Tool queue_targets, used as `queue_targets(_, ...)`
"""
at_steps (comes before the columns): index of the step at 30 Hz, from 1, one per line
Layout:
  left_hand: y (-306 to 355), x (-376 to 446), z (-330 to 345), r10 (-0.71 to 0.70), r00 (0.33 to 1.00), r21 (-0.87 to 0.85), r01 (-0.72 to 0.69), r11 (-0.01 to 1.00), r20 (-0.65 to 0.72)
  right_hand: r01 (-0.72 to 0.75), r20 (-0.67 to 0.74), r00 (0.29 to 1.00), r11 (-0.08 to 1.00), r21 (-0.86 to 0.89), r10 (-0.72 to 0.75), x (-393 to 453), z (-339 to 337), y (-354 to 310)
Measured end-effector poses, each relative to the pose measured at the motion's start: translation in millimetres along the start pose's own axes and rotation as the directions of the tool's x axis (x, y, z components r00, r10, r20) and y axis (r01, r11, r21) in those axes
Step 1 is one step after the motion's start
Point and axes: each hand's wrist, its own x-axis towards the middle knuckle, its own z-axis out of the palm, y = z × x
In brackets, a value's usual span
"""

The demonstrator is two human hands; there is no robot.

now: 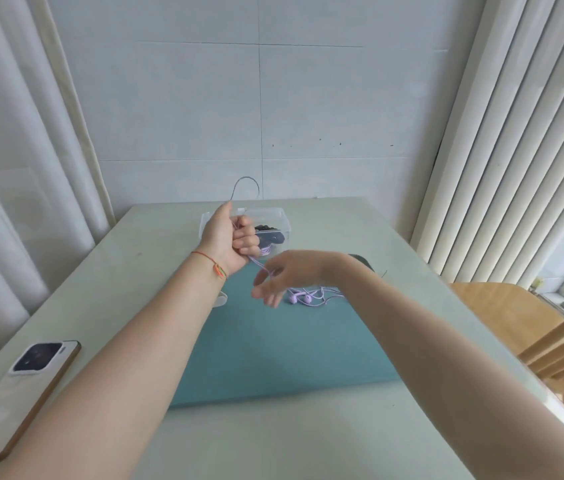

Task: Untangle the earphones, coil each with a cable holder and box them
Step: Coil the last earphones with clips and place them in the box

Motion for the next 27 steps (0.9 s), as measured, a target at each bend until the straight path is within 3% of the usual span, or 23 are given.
queue_targets(2, 4.9, -4.2, -5.1, 0.033, 0.994, -0.014, -0.035, 0.999, -0.101, -0.049, 0.057, 0.997, 0.995, -0.092, 0.054, 3.9, 2.7, 3.7)
queue_targets(4, 8.5, -6.9, -12.7, 0.184, 0.943, 0.141, -0.149, 0.979, -0.278, -0.122, -0.065, 0.991, 0.983, -0.139, 0.113, 4.3, -4.8, 12.9)
queue_targets(5, 10.5, -9.1, -17.9, 0.3, 0.879, 0.282, -0.201, 0.938, -0.37, -0.155, -0.164, 0.977, 0.982, -0.105, 0.137, 3.3, -11.3, 18.6)
queue_targets(6, 11.8, -11.6, -23.6, 0.436, 0.785, 0.467, -0.215, 0.858, -0.44, -0.165, -0.255, 0.954, 0.986, -0.019, 0.155, 1.9, -19.6, 25.6)
queue_targets(8, 15.1, -17.1, -37.1, 0.674, 0.591, 0.797, -0.085, 0.598, -0.443, -0.093, -0.352, 0.92, 0.97, 0.227, 0.17, -5.0, -35.8, 34.7)
queue_targets(10, 17.9, -19.6, -48.2, 0.756, 0.514, 0.897, 0.062, 0.438, -0.405, 0.058, -0.401, 0.902, 0.874, 0.483, 0.162, -12.1, -48.9, 37.6)
queue_targets(11, 18.2, -19.2, -50.0, 0.746, 0.524, 0.897, 0.086, 0.433, -0.411, 0.127, -0.428, 0.888, 0.808, 0.575, 0.165, -14.8, -54.2, 36.8)
queue_targets(12, 17.8, -18.0, -48.4, 0.7, 0.579, 0.88, 0.067, 0.47, -0.418, 0.178, -0.453, 0.876, 0.762, 0.623, 0.166, -16.9, -59.2, 34.8)
queue_targets(14, 14.1, -14.5, -39.0, 0.478, 0.805, 0.76, -0.052, 0.647, -0.352, 0.217, -0.461, 0.879, 0.764, 0.608, 0.117, -19.0, -64.7, 26.9)
queue_targets(15, 12.0, -14.3, -31.8, 0.323, 0.913, 0.663, -0.083, 0.744, -0.249, 0.204, -0.441, 0.894, 0.807, 0.554, 0.076, -19.4, -64.8, 21.7)
queue_targets(16, 9.3, -13.5, -24.8, 0.191, 0.973, 0.584, -0.083, 0.808, -0.126, 0.175, -0.416, 0.908, 0.865, 0.471, 0.043, -18.6, -63.1, 16.4)
queue_targets(18, 4.4, -13.3, -10.4, 0.042, 0.996, 0.531, -0.079, 0.843, 0.081, 0.1, -0.394, 0.919, 0.955, 0.279, 0.018, -14.7, -54.9, 3.3)
queue_targets(21, -3.4, -19.0, 7.5, -0.034, 0.965, 0.613, -0.138, 0.778, 0.261, 0.033, -0.425, 0.905, 0.989, 0.147, 0.033, -3.0, -43.7, -8.7)
queue_targets(24, -4.3, -22.1, 9.6, -0.057, 0.963, 0.681, -0.144, 0.718, 0.264, 0.006, -0.471, 0.88, 0.99, 0.143, 0.063, 3.0, -39.3, -7.8)
queue_targets(27, -3.0, -24.2, -0.2, -0.157, 0.942, 0.714, -0.109, 0.691, 0.296, 0.049, -0.434, 0.897, 0.958, 0.284, 0.082, 1.1, -39.3, 0.4)
